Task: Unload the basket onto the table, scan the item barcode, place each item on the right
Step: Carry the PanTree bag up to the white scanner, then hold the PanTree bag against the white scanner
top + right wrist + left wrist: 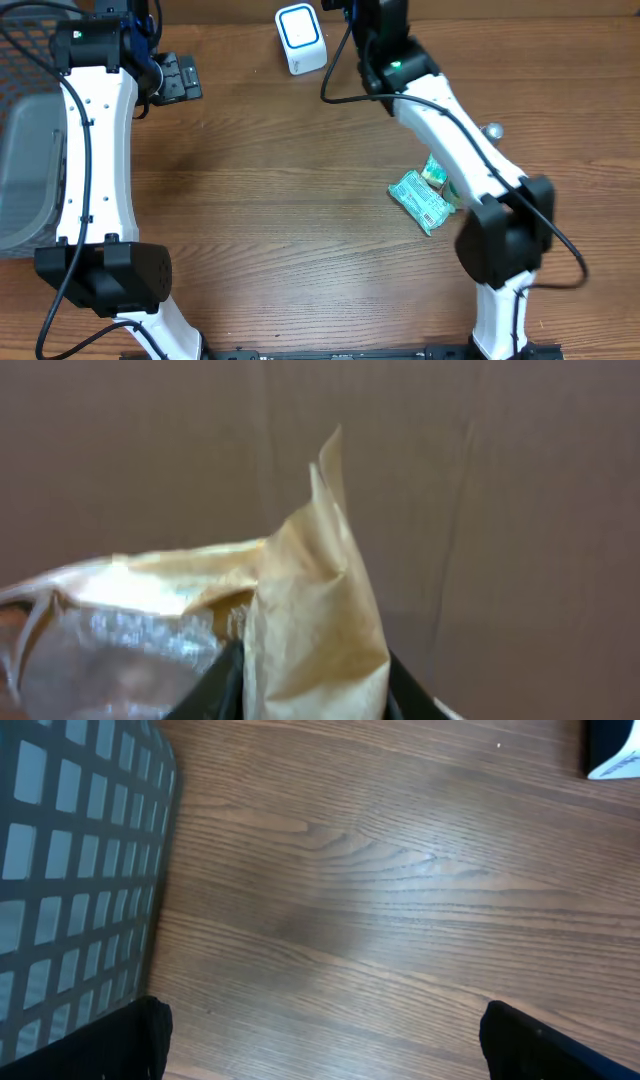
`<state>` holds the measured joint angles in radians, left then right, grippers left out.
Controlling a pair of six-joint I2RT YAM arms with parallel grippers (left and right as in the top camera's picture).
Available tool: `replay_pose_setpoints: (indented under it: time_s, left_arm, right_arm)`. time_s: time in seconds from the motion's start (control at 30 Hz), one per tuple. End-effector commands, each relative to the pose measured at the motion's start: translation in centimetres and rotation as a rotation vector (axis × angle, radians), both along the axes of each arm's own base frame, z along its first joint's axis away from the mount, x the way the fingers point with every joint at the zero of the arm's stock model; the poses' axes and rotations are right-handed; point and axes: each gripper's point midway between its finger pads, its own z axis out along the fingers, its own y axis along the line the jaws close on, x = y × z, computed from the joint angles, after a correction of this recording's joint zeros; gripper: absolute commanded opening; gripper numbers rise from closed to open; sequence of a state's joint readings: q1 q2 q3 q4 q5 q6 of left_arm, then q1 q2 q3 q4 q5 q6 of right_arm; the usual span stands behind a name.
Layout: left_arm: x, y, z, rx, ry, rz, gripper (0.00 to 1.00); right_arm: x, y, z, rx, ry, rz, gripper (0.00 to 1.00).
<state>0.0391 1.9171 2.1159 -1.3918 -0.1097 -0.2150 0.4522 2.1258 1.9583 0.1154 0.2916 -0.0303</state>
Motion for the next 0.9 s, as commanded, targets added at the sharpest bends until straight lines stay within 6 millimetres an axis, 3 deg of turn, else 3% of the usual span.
replay_pose_setpoints:
  time_s: [0.0, 0.27, 0.43, 0.7, 0.87]
  left_arm:
    - [0.0, -0.4, 1.0, -0.001, -0.03, 0.001, 1.0]
    - [0.0, -0.4, 1.0, -0.001, -0.03, 0.0, 1.0]
    - [0.0, -0.4, 1.0, -0.001, -0.03, 0.0, 1.0]
    - [0.0, -0.4, 1.0, -0.001, -0.03, 0.001, 1.0]
    - [0.0, -0.4, 1.0, -0.001, -0.03, 0.0, 0.99]
  right_arm:
    - [2.1, -0.2, -3.2, -0.176, -0.054, -0.084, 0.04]
    - [4.7, 1.0, -8.4, -0.18, -0.175, -0.104, 0.04]
    - [5.4, 1.1, -12.0, -0.197, -0.14, -0.118, 0.04]
    - [5.9, 1.1, -15.9, -0.227, -0.082, -0.128, 0.04]
    - [5.8, 1.2, -17.2, -0.255, -0.033, -0.129, 0.04]
